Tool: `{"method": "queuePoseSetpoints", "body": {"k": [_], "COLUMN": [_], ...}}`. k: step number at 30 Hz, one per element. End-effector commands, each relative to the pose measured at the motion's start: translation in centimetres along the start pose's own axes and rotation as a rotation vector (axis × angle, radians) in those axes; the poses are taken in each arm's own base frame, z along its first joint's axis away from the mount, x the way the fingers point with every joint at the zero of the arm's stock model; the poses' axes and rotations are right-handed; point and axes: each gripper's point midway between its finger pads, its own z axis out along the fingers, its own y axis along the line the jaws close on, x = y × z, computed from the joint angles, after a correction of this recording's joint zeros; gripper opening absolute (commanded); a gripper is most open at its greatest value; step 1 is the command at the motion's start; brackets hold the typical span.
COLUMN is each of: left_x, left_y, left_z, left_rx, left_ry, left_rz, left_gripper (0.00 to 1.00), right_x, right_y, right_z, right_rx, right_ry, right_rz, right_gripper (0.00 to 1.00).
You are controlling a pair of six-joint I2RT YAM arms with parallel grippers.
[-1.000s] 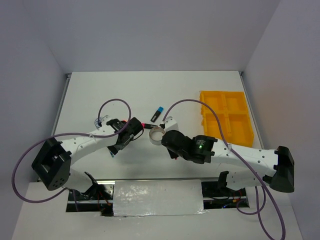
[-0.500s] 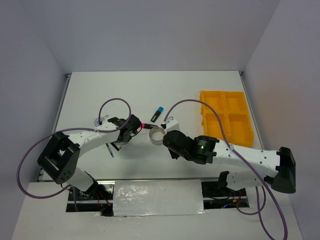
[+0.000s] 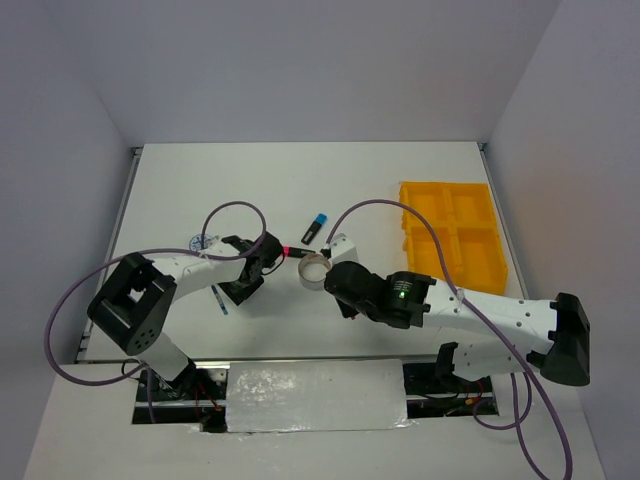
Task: Sort the stationery into containers
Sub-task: Pick up the pen cap from the center of the board.
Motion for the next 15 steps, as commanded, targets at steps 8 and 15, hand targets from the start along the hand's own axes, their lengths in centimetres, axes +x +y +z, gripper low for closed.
{"method": "queuePoseSetpoints", "body": {"k": [8, 15], "left_x": [1.1, 1.8], "left_y": [1.6, 2.2], "left_z": [1.2, 1.6], "left_rx": [-0.052, -0.052], "left_ry": [0.026, 0.047], "left_rz": [0.024, 0.042], "left_gripper": [0.41, 0.23], "right_x": [-0.7, -0.7], "right_y": [0.1, -0.1], "right_z": [0.5, 0.3], "right_rx": [0.010, 0.013], "right_ry": [-0.030, -0.037], "right_rz": [-0.003, -0.004], "right_gripper": [0.06, 0.06]}}
